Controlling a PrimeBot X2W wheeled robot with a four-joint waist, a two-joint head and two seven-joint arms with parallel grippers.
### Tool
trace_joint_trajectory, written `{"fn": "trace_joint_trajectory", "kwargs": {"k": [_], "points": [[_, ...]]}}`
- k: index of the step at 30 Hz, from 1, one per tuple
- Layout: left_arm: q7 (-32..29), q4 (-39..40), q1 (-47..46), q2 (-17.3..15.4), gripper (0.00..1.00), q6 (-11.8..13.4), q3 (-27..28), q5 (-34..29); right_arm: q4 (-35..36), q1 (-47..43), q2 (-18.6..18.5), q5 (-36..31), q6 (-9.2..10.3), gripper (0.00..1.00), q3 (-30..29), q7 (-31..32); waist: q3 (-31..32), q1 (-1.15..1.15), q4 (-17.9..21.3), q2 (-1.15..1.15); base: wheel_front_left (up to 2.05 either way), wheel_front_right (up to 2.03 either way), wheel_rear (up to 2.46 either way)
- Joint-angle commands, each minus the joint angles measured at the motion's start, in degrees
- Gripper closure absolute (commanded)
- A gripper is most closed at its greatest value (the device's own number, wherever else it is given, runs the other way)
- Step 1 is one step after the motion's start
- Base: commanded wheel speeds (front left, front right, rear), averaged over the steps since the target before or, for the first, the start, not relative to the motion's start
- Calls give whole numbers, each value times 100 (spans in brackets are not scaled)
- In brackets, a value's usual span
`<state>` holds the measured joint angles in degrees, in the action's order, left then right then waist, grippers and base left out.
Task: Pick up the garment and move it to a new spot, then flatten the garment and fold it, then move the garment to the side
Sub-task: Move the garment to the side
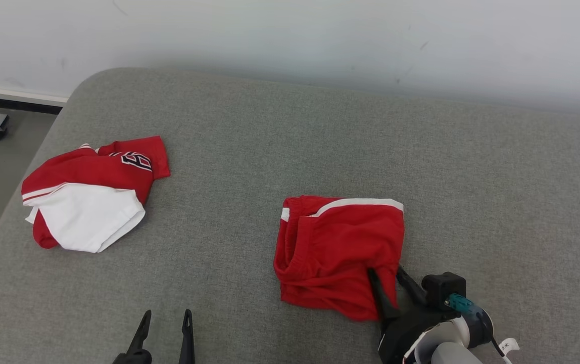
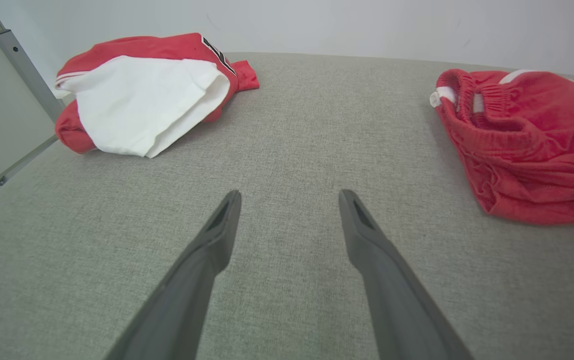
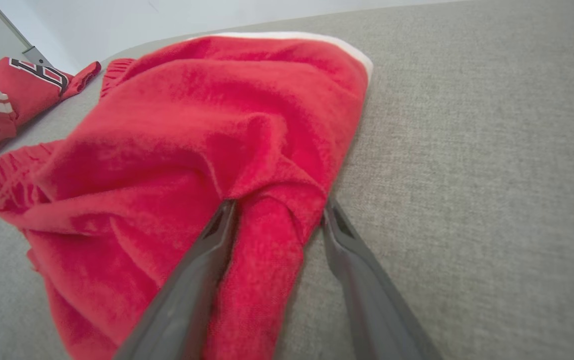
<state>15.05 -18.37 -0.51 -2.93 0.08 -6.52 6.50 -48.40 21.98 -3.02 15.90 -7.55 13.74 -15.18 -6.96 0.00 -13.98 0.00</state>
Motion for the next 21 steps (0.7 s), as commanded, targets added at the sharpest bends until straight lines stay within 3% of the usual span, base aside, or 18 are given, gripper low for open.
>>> {"fn": "trace_joint_trajectory", "kwargs": {"k": [1, 11, 17, 21], "points": [[19, -11, -91, 8, 0, 25, 1, 11, -51, 3, 13, 54, 14, 100, 69, 8, 3, 0, 13, 0, 0, 0, 0], [19, -27, -33, 8, 0, 7, 26, -7, 353, -69, -154, -73, 14, 100, -167, 5, 108, 0, 226, 0, 0, 0, 0], [19, 36, -59, 8, 0, -52, 28, -34, 422, -58, -226, -162, 14, 100, -313, 5, 136, 0, 656, 0, 0, 0, 0], [18, 110, -189, 6, 0, -43, -19, -30, 424, 1, -265, -216, 14, 100, -354, 5, 116, 0, 1218, 0, 0, 0, 0]]}}
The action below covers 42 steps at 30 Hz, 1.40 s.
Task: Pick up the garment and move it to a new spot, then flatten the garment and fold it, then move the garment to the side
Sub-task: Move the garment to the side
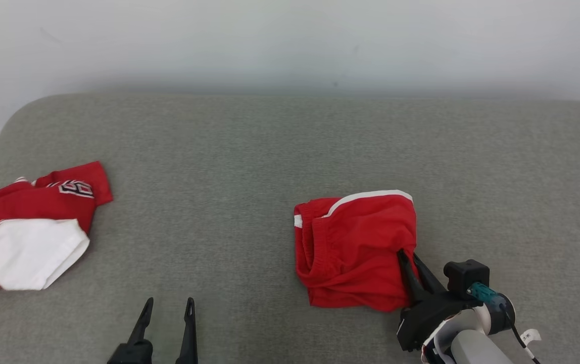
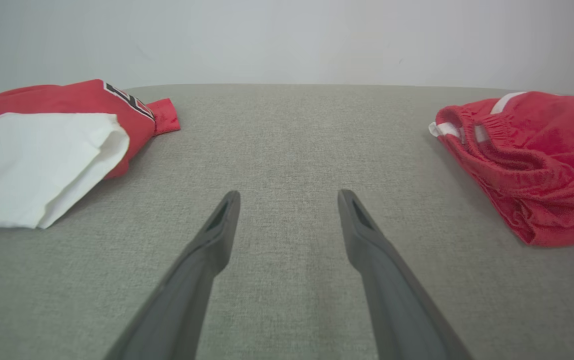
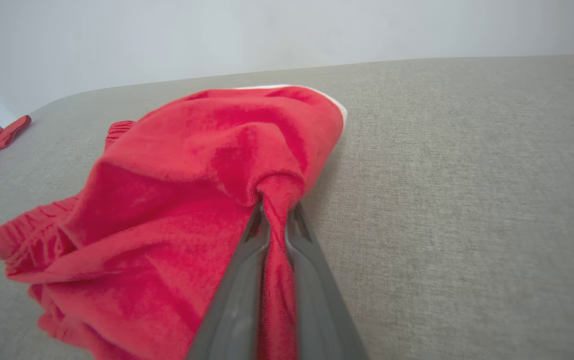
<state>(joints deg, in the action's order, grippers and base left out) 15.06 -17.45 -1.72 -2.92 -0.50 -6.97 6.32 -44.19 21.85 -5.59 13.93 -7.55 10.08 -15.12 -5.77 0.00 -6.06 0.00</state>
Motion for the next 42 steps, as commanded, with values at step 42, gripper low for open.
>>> {"fn": "trace_joint_trajectory", "kwargs": {"k": [42], "points": [[18, 130, -1300, -28, 0, -340, -263, -561, 356, 924, -404, -19, 14, 100, 213, -1, -1232, 0, 3140, 0, 0, 0, 0]]}}
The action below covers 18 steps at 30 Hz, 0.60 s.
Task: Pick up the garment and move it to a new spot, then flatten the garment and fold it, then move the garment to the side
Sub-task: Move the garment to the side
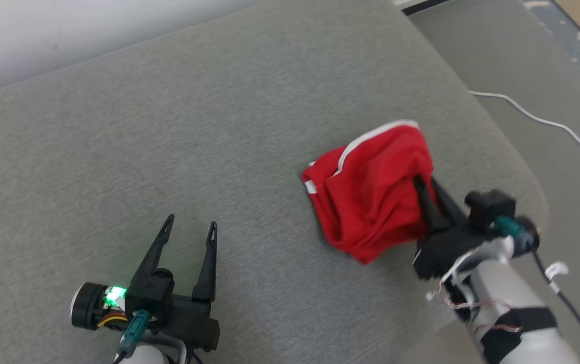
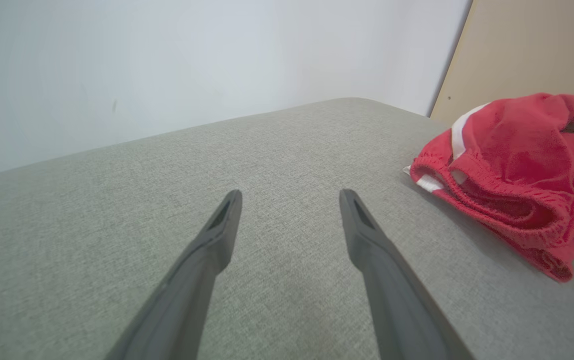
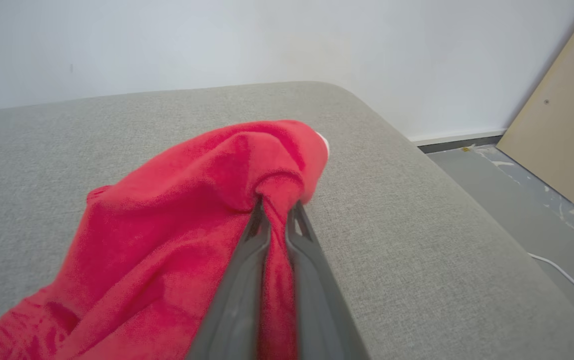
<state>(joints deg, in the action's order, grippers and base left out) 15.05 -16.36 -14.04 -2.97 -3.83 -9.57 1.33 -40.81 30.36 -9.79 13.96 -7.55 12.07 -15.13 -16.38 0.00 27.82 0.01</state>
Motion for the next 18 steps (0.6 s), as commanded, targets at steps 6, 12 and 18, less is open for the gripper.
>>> {"fn": "trace_joint_trajectory", "kwargs": {"k": [6, 12, 18], "points": [[19, 177, -187, -84, 0, 57, -44, -140, 87, 889, -490, -72, 14, 100, 47, 0, -444, 0, -820, -1, 0, 0, 0], [18, 264, -258, -128, 0, 125, -123, -197, -587, 1480, -1076, -437, 14, 100, -227, -1, -645, 0, -1262, -1, 0, 0, 0], [19, 331, -298, -169, 0, 200, -204, -221, -1575, 1816, -1643, -949, 14, 100, -1106, -1, -783, 0, -1586, -1, 0, 0, 0]]}}
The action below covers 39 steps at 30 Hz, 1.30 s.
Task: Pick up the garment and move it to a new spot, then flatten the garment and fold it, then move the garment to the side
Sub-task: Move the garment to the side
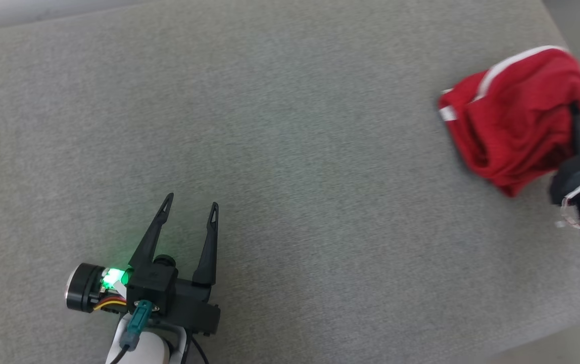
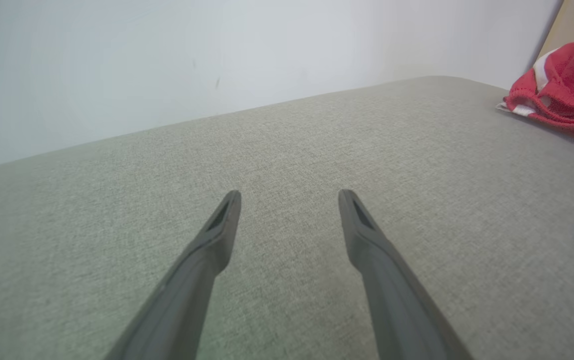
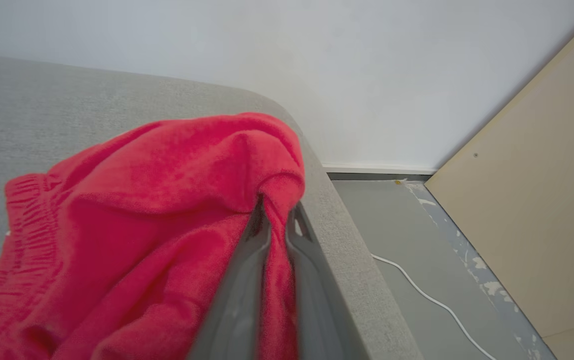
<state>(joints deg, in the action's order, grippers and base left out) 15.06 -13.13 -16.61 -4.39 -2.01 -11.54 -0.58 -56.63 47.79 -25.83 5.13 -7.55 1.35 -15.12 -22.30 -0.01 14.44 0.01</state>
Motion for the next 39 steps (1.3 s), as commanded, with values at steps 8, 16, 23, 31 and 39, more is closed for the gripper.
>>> {"fn": "trace_joint_trajectory", "kwargs": {"k": [8, 16, 23, 31, 39], "points": [[17, 34, -157, -91, 0, 95, -117, -43, -251, 249, -410, -1063, 14, 85, -1396, -2, -318, 1, -381, -1, 0, 0, 0], [16, -64, -172, -133, 0, 194, -161, 31, 220, 238, -190, -2250, 14, 0, -2991, -1, -290, 1, -417, -1, 0, 0, 0], [17, -41, -60, -108, 0, 280, -76, 142, 1346, 27, 574, -1898, 14, 0, -2689, -1, -102, 1, -424, -1, 0, 0, 0], [17, -13, 70, -58, 0, 314, -2, 203, 2306, -608, 1185, -1046, 14, 0, -1585, -1, 154, 1, -499, -1, 0, 0, 0], [18, -90, 347, 8, 0, 329, 119, 256, 2559, -1566, 1556, -362, 14, 0, -708, -2, 527, 1, -770, -1, 0, 0, 0]]}}
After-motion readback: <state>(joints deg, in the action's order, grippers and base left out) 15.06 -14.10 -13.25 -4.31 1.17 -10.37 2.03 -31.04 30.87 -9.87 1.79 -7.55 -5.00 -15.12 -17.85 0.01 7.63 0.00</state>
